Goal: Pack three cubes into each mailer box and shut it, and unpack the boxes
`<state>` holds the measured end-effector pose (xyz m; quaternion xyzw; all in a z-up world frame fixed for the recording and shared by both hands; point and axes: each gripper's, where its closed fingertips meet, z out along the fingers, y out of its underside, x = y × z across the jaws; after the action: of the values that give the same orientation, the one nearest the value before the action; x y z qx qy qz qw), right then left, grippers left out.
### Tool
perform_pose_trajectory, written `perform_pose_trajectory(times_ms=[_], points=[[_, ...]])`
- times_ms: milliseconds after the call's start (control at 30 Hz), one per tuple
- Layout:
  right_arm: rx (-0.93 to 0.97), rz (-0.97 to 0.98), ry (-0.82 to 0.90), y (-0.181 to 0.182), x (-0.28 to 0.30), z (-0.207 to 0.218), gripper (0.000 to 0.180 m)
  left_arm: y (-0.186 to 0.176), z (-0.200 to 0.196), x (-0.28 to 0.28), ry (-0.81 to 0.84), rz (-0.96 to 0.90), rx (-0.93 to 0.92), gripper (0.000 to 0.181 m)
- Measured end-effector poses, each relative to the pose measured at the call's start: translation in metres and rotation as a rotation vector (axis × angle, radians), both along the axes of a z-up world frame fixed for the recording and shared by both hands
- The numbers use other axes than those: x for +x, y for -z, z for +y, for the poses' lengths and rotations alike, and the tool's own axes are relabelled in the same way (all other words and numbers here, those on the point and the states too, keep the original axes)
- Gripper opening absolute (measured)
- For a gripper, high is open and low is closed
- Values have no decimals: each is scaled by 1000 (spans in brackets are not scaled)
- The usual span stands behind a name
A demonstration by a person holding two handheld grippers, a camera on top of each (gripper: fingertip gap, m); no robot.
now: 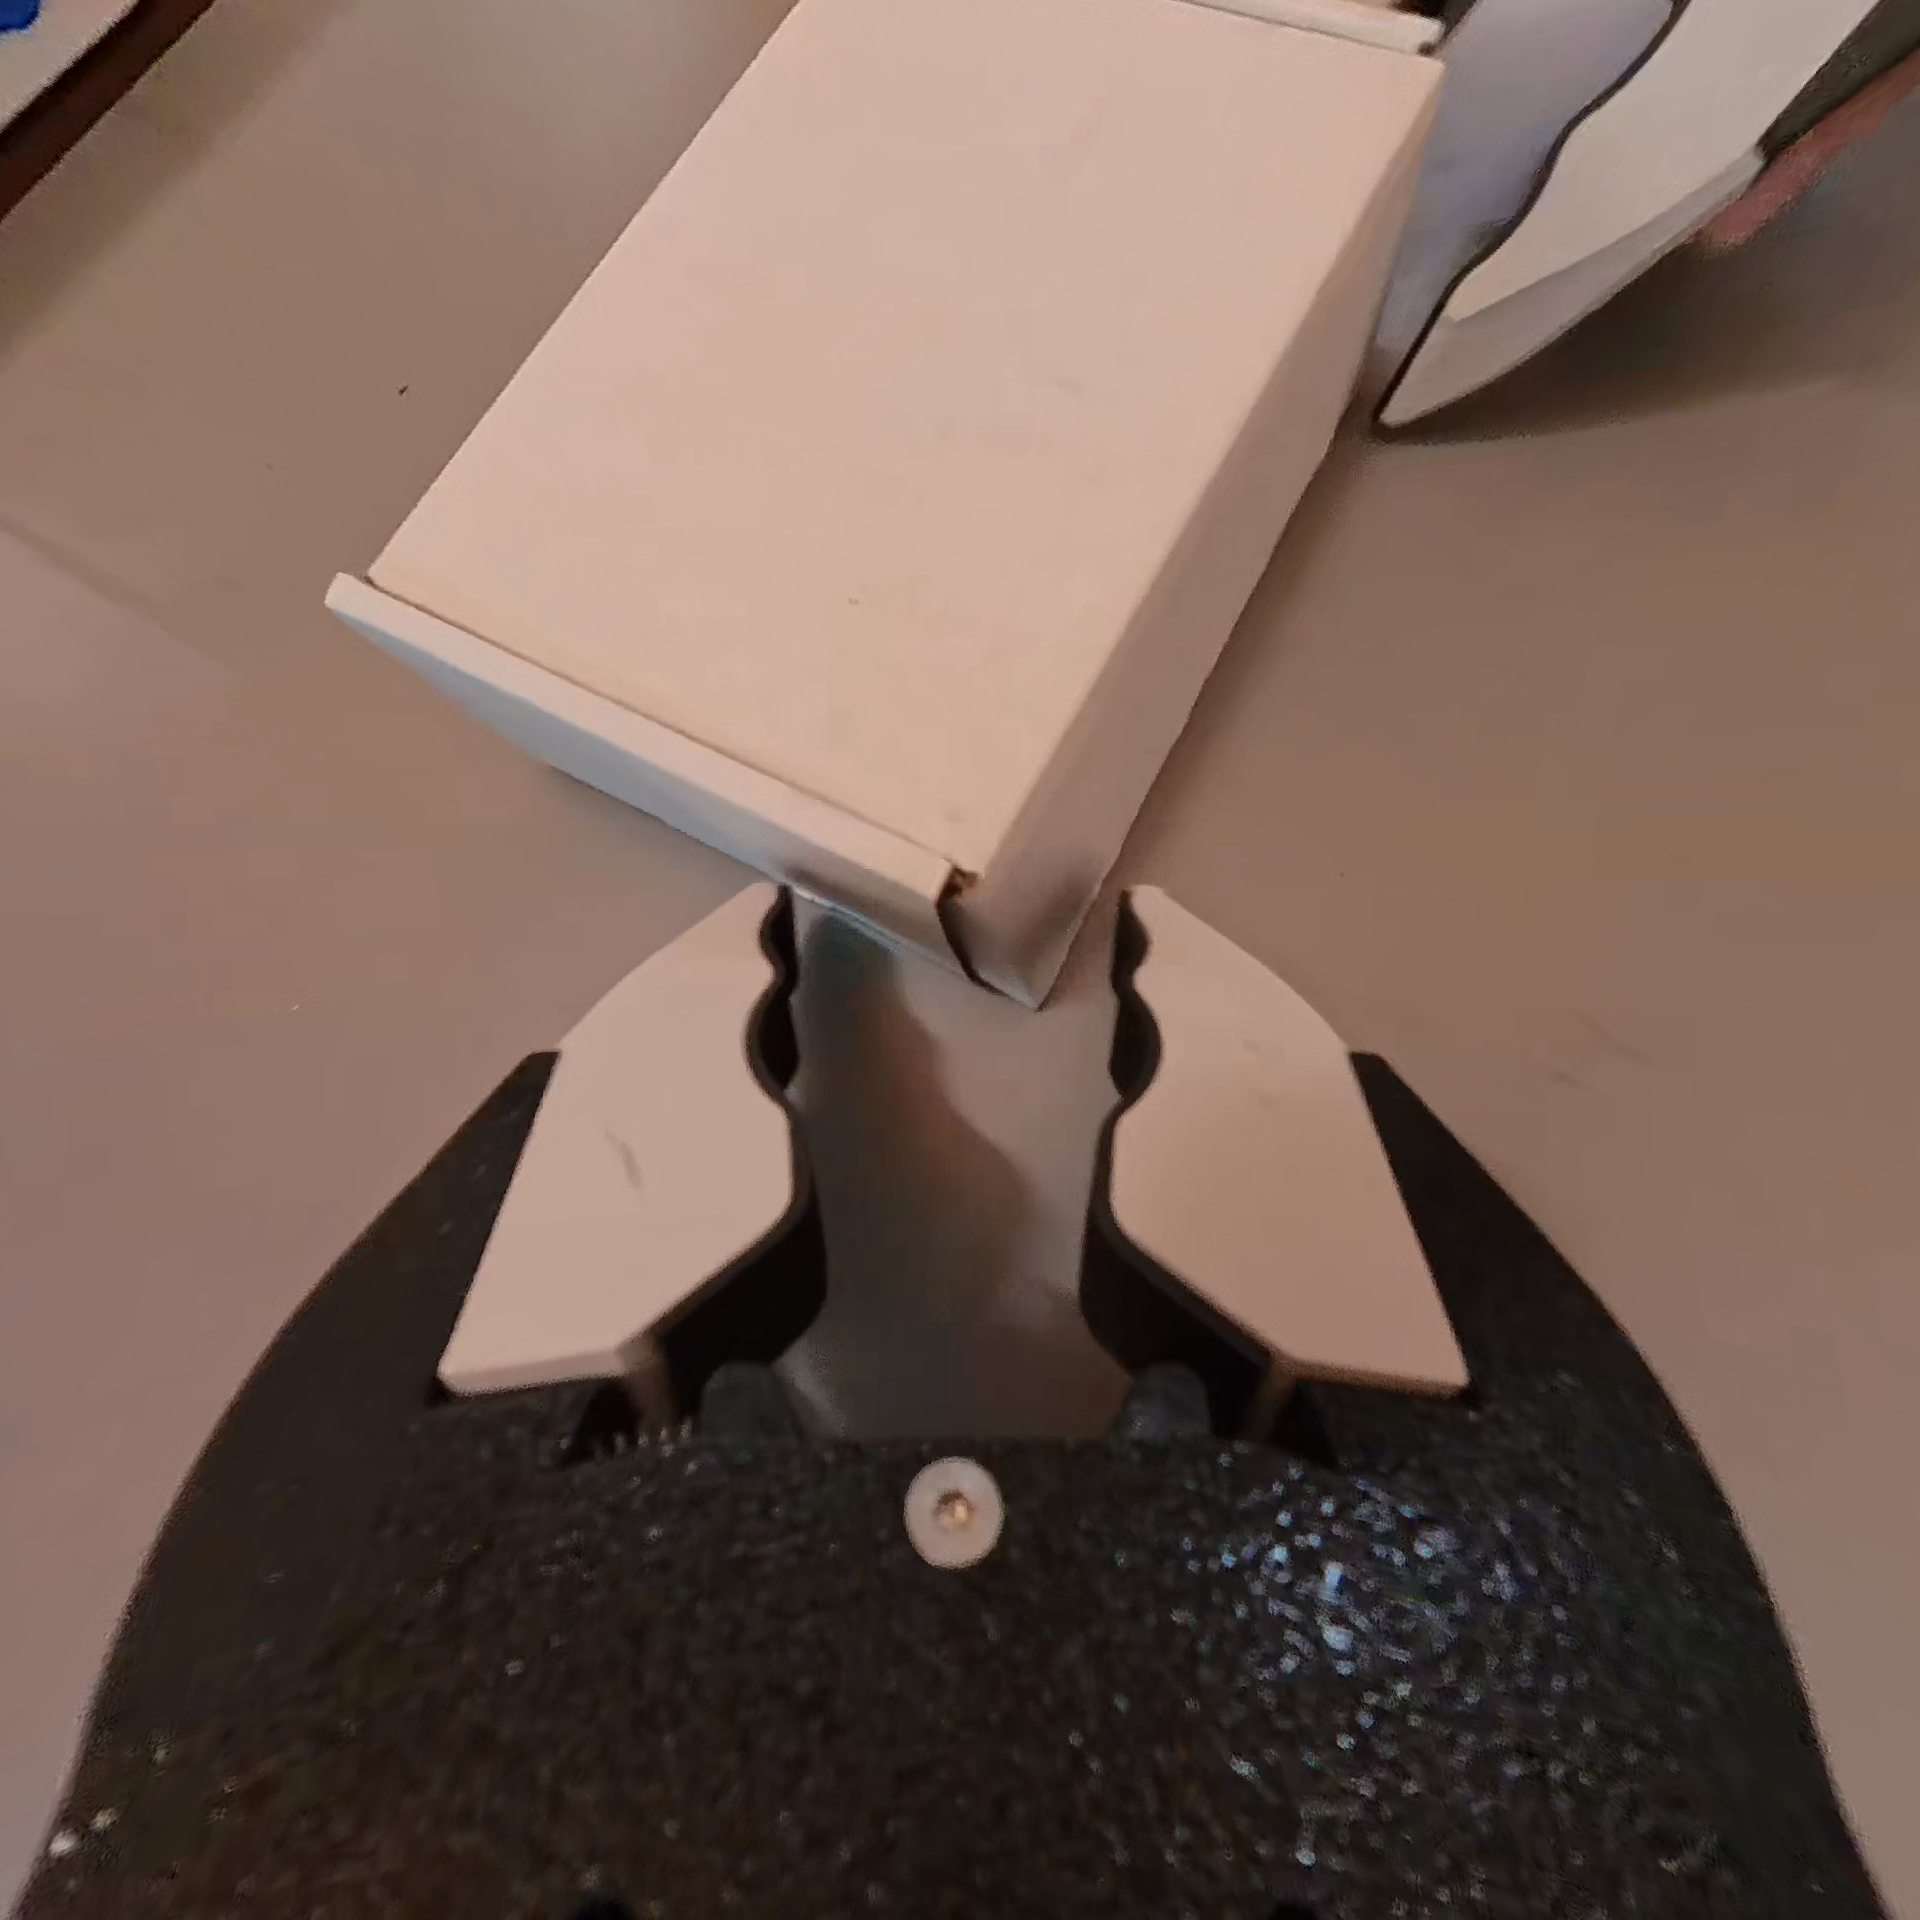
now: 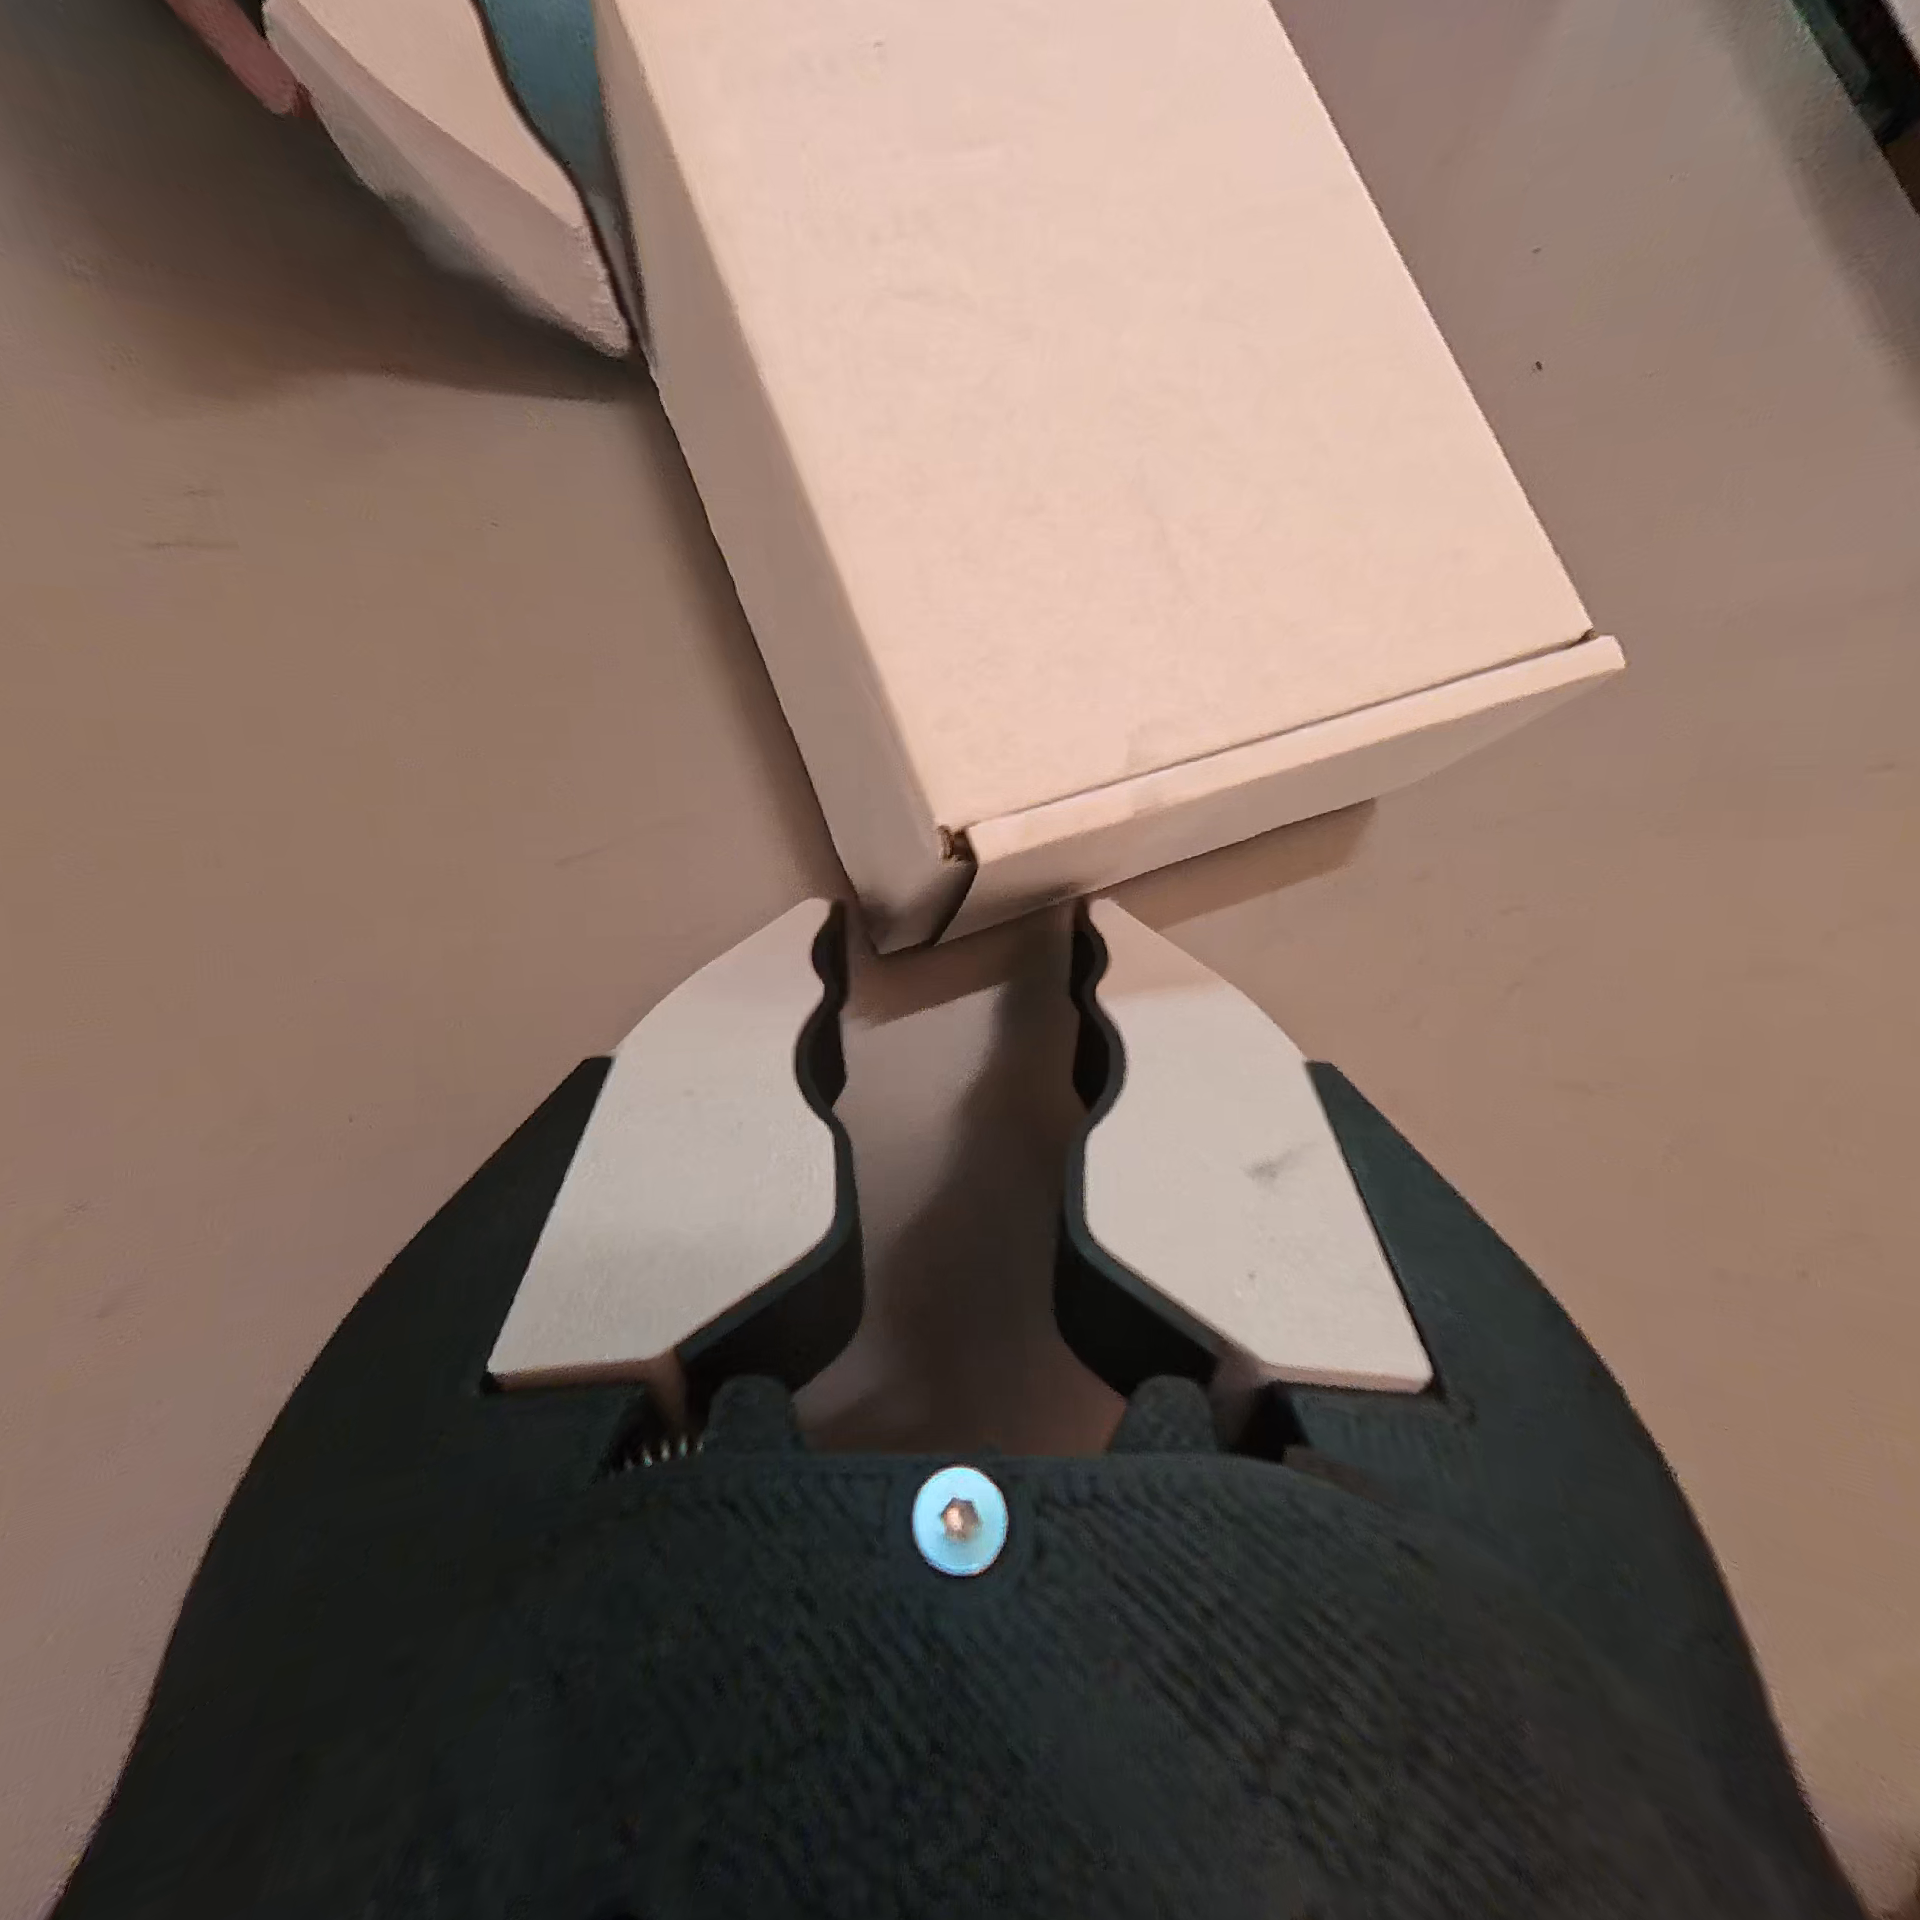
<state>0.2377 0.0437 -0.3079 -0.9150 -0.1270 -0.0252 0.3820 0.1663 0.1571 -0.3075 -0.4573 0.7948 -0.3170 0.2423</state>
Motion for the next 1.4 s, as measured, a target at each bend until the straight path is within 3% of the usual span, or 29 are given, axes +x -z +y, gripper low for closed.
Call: perform_pose_trajectory(times_ms=[67,233,333,433,633,900,1233,1400], points=[[17,-23,23,-5,3,-5,57,1,2,-3,17,-9,46,63],[155,66,58,-35,3,-5,49,2,1,-3,36,6,29,54],[17,-24,53,-12,11,-7,52,3,1,0,61,21,27,48],[-3,9,1,-1,0,0,53,3,1,0,98,21,36,45],[14,-20,-6,0,4,2,40,3,2,-1,136,16,23,43],[-60,-80,-19,1,5,2,33,3,5,2,162,11,167,31],[-18,-96,7,-1,7,2,38,-1,4,-2,135,-61,81,38],[11,-129,34,-9,14,-3,49,-2,10,-7,128,-71,91,42]])
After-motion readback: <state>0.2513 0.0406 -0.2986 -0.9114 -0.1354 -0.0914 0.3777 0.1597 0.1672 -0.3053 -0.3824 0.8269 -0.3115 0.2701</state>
